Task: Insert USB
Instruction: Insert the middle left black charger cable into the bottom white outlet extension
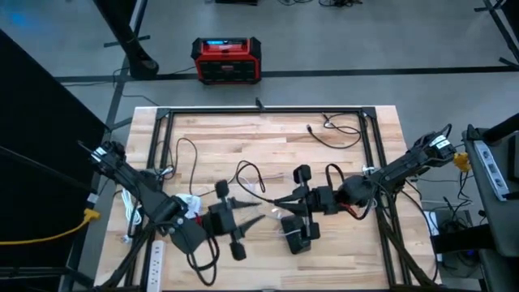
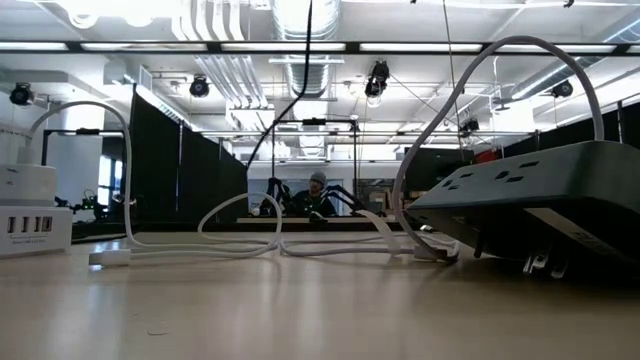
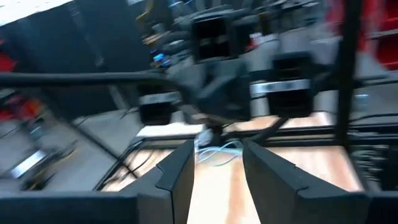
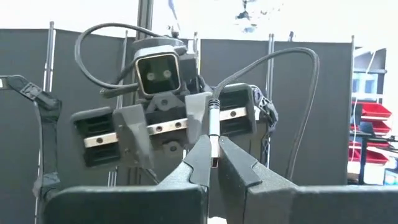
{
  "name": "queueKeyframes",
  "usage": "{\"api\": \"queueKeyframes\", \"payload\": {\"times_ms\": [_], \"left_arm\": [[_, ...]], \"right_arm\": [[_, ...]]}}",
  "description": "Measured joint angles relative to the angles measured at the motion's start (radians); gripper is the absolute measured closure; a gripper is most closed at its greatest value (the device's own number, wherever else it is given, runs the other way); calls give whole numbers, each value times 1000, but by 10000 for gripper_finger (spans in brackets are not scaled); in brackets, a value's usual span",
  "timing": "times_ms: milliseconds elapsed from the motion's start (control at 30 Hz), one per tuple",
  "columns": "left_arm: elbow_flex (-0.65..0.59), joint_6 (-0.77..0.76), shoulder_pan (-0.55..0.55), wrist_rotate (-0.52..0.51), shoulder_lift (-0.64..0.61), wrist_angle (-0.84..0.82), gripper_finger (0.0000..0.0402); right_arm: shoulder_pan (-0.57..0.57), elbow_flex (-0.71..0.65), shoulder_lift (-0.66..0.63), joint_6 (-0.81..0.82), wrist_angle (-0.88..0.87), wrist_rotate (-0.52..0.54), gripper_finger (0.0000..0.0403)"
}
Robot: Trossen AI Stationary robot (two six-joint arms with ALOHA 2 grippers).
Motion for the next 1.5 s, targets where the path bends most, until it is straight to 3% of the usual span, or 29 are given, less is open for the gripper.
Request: {"api": "queueKeyframes", "payload": {"times_ms": [233, 367, 533, 1233, 1500], "left_arm": [[-51, 133, 20, 10, 0, 201, 256], [-50, 129, 44, 11, 0, 217, 249], [-50, 118, 72, 84, 5, 231, 251], [-50, 155, 71, 103, 10, 291, 315], [-50, 161, 71, 103, 10, 324, 372]], "right_arm": [[3, 0, 0, 4, -1, -29, 402], [4, 0, 0, 6, -1, -36, 402], [3, 0, 1, 3, -1, -49, 402], [3, 0, 2, 0, -4, -53, 402], [3, 0, 2, -1, -10, -53, 402]]}}
